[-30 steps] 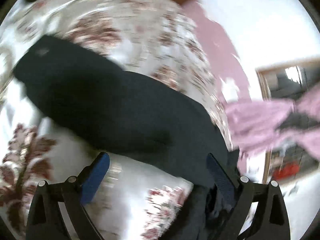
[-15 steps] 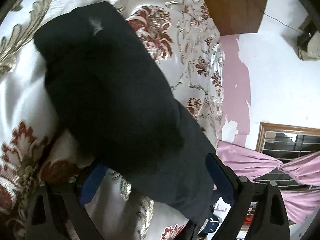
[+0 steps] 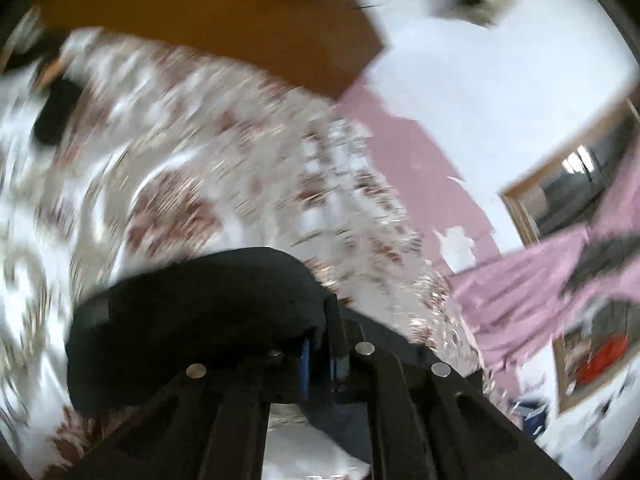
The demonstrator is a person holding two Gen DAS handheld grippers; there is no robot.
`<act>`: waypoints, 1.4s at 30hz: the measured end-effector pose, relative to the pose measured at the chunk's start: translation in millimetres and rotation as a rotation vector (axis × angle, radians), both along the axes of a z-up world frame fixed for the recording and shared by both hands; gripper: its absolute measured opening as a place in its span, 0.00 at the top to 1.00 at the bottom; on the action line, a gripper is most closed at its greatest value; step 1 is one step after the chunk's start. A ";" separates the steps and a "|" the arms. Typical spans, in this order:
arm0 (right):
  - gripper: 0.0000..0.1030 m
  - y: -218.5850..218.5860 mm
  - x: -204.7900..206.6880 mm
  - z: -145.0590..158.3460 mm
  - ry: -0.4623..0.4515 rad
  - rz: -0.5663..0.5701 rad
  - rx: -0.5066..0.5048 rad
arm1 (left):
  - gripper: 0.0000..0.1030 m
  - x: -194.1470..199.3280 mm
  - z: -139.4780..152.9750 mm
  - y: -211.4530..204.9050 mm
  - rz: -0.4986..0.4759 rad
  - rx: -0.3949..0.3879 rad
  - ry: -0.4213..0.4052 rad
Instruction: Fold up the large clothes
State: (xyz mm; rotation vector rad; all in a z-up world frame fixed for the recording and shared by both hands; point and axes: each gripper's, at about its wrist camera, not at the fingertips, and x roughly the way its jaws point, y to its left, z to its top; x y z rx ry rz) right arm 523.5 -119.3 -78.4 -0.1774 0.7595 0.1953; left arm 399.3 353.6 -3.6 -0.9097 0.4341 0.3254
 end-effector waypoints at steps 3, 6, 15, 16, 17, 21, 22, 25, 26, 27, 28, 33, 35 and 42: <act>0.01 -3.7 -6.1 6.2 -0.011 0.003 0.027 | 0.94 19.2 57.3 -30.5 -0.093 0.151 -0.043; 0.02 -22.9 -12.7 20.9 -0.001 -0.002 0.131 | 0.94 34.0 99.6 -67.6 -0.178 0.266 -0.069; 0.02 -110.7 -33.1 60.0 -0.037 -0.086 0.173 | 0.94 72.0 156.3 -214.5 -0.496 0.522 -0.136; 0.01 -122.7 -36.4 64.1 -0.052 -0.097 0.160 | 0.94 78.0 155.9 -235.3 -0.544 0.536 -0.133; 0.01 -133.0 -38.0 67.1 -0.061 -0.106 0.153 | 0.94 81.7 155.2 -250.9 -0.576 0.545 -0.125; 0.01 -169.3 -42.0 73.2 -0.094 -0.179 0.107 | 0.94 97.6 143.9 -319.0 -0.703 0.586 -0.085; 0.01 -179.3 -42.3 71.9 -0.097 -0.206 0.099 | 0.94 100.0 139.5 -335.0 -0.734 0.597 -0.078; 0.02 -200.9 -41.0 69.1 -0.089 -0.251 0.129 | 0.94 107.1 119.3 -371.1 -0.824 0.600 -0.044; 0.01 -206.5 -40.8 67.2 -0.084 -0.262 0.136 | 0.94 108.6 109.4 -382.3 -0.856 0.594 -0.026; 0.02 -211.4 -40.8 64.5 -0.077 -0.271 0.138 | 0.94 109.6 99.1 -391.0 -0.881 0.588 -0.009; 0.02 -216.2 -40.5 61.1 -0.071 -0.287 0.128 | 0.94 109.3 87.4 -400.4 -0.906 0.584 0.010; 0.02 -226.3 -50.0 49.6 -0.060 -0.312 0.081 | 0.94 109.9 31.8 -419.7 -1.010 0.518 0.101; 0.02 -228.6 -52.6 45.6 -0.050 -0.310 0.060 | 0.93 108.8 13.1 -421.5 -1.059 0.484 0.143; 0.01 -225.1 -58.1 42.4 -0.023 -0.321 0.044 | 0.54 88.8 -20.1 -412.7 -1.181 0.404 0.173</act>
